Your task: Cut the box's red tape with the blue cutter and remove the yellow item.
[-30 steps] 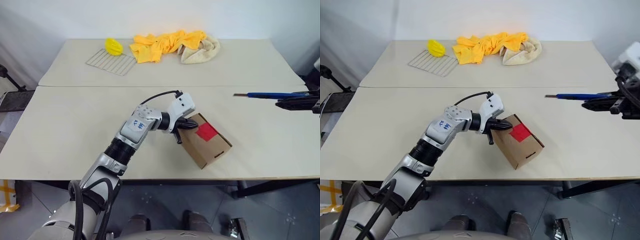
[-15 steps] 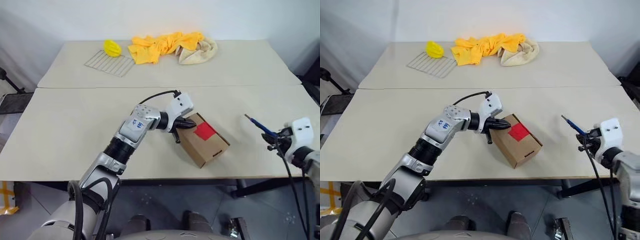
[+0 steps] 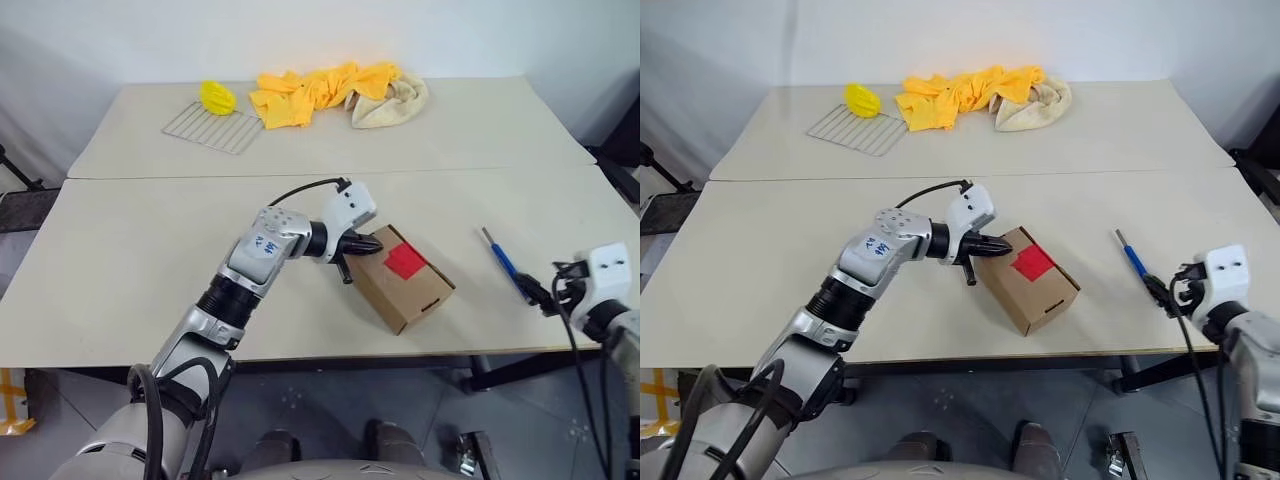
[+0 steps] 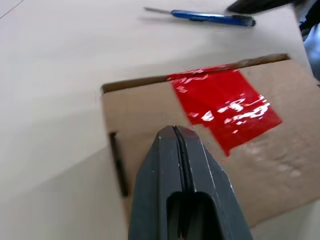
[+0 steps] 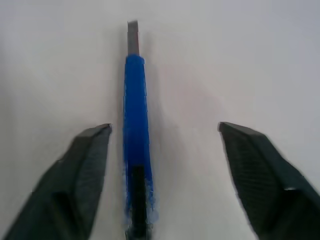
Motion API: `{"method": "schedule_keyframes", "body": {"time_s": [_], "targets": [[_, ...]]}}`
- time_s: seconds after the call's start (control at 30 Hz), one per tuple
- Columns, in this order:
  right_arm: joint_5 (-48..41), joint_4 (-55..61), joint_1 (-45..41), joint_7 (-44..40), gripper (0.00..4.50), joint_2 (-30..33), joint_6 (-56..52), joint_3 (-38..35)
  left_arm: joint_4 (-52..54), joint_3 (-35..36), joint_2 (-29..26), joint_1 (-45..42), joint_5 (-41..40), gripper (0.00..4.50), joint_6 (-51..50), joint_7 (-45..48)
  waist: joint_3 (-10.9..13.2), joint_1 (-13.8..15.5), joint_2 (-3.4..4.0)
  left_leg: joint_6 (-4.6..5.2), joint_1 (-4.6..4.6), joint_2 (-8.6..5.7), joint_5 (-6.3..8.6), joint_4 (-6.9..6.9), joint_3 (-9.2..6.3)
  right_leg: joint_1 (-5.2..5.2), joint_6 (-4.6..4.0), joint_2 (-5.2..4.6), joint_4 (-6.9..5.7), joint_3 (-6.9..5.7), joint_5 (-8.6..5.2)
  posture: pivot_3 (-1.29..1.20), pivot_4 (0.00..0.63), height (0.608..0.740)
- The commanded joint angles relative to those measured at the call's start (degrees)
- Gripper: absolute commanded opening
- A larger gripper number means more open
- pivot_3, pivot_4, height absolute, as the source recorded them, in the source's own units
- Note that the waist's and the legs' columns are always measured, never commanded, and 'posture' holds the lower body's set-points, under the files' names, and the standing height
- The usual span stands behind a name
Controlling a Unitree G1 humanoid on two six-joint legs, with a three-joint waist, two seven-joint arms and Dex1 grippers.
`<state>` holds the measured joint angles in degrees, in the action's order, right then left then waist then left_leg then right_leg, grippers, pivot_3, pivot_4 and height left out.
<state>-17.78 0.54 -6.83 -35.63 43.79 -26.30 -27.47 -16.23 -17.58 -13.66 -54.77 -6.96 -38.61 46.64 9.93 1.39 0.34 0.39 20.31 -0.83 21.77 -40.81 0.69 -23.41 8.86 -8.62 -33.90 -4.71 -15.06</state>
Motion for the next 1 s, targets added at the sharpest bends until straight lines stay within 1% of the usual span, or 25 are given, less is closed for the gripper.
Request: {"method": "schedule_keyframes", "body": {"time_s": [0.03, 0.1, 0.23, 0.3, 0.4, 0.5, 0.6, 0.7, 0.73, 0.87, 1.0], "targets": [[-2.27, 5.32, -2.04, -1.17, 4.47, 2.89, -1.28, -1.34, 3.70, 2.54, -1.70, -1.40, -1.27, 0.00, -2.02, 0.67, 0.01, -0.11, -0.01, 0.00, 0.00, 0.00, 0.00, 0.01, 0.00, 0.00, 0.00, 0.00, 0.00, 0.00, 0.00, 0.00, 0.150, 0.740], [-3.01, 6.85, -3.80, -2.38, 4.47, 4.25, -2.49, 0.43, 5.80, 3.60, -2.99, -2.05, -2.24, 0.00, -4.14, 1.49, 0.02, -0.13, -0.01, 0.00, 0.00, 0.01, 0.00, 0.03, 0.02, -0.04, -0.01, 0.01, 0.00, 0.02, 0.00, 0.00, 0.150, 0.740], [-2.68, 6.88, -10.82, -4.51, 4.47, 5.73, -6.19, 8.14, 12.88, 5.06, -7.85, -2.01, -6.39, 0.00, -13.61, 4.95, 0.05, -0.32, -0.03, 0.00, 0.04, 0.03, 0.00, 0.06, 0.05, -0.12, -0.01, 0.02, 0.01, 0.07, 0.00, 0.00, 0.150, 0.740], [-0.89, 4.61, -14.13, -3.97, 4.10, 5.87, -8.13, 12.03, 16.82, 3.68, -11.01, -0.57, -7.78, 0.00, -17.80, 6.81, 0.05, -0.30, -0.03, 0.00, 0.03, 0.03, 0.00, 0.11, 0.05, -0.13, -0.01, 0.04, 0.03, 0.07, 0.00, 0.00, 0.150, 0.740], [-0.23, 1.71, -17.96, -6.42, 3.23, 5.56, -8.78, 17.16, 21.92, 0.83, -15.20, 2.35, -9.10, 0.00, -23.80, 7.64, 0.05, -0.06, -0.03, 0.00, 0.04, 0.02, 0.00, 0.16, 0.02, -0.12, -0.01, 0.03, 0.07, 0.06, 0.00, 0.00, 0.150, 0.740], [2.22, -3.65, -22.24, -6.89, 2.20, 4.61, -7.80, 21.83, 26.46, 0.33, -16.34, 5.43, -11.41, 0.00, -29.61, 6.46, 0.07, -0.05, -0.05, 0.00, 0.10, -0.01, 0.00, 0.14, -0.02, -0.13, -0.01, 0.01, 0.10, 0.06, 0.00, 0.00, 0.150, 0.740], [5.30, -8.87, -25.65, -11.45, 1.19, 4.23, -6.45, 28.89, 29.54, 0.38, -13.34, 10.06, -12.46, 0.00, -32.83, 2.47, 0.08, 0.01, -0.06, 0.01, 0.16, -0.01, 0.01, 0.07, -0.05, -0.15, -0.01, 0.01, 0.11, 0.06, 0.00, 0.00, 0.150, 0.740], [6.01, -8.73, -26.55, -15.22, 0.14, 5.13, -7.01, 31.75, 30.75, -0.14, -9.32, 12.70, -12.31, 0.00, -32.73, -1.36, 0.08, 0.01, -0.06, 0.01, 0.17, 0.00, 0.01, 0.09, -0.09, -0.15, -0.01, 0.02, 0.12, 0.03, 0.00, 0.00, 0.150, 0.740], [6.01, -8.15, -26.61, -16.30, 0.06, 5.42, -7.45, 32.31, 30.55, 0.00, -7.76, 13.22, -12.16, 0.00, -32.03, -2.66, 0.09, -0.02, -0.06, 0.01, 0.20, 0.00, 0.01, 0.09, -0.09, -0.17, -0.01, 0.02, 0.12, 0.03, 0.00, 0.00, 0.150, 0.740], [6.73, -3.48, -25.47, -20.23, 0.06, 7.02, -8.88, 35.37, 26.66, 0.58, -1.75, 14.36, -10.15, 0.00, -27.95, -9.05, 0.09, 0.02, -0.06, 0.01, 0.23, -0.01, 0.00, 0.04, -0.08, -0.20, -0.01, 0.01, 0.10, 0.04, 0.00, 0.00, 0.150, 0.740], [4.81, 2.65, -24.95, -21.44, 0.06, 6.74, -12.66, 35.13, 24.44, 1.53, 0.76, 14.32, -9.41, 0.00, -25.35, -12.61, 0.09, -0.06, -0.07, 0.00, 0.21, 0.00, 0.01, 0.05, -0.07, -0.20, -0.01, 0.02, 0.09, 0.04, 0.00, 0.00, 0.150, 0.740]]}}
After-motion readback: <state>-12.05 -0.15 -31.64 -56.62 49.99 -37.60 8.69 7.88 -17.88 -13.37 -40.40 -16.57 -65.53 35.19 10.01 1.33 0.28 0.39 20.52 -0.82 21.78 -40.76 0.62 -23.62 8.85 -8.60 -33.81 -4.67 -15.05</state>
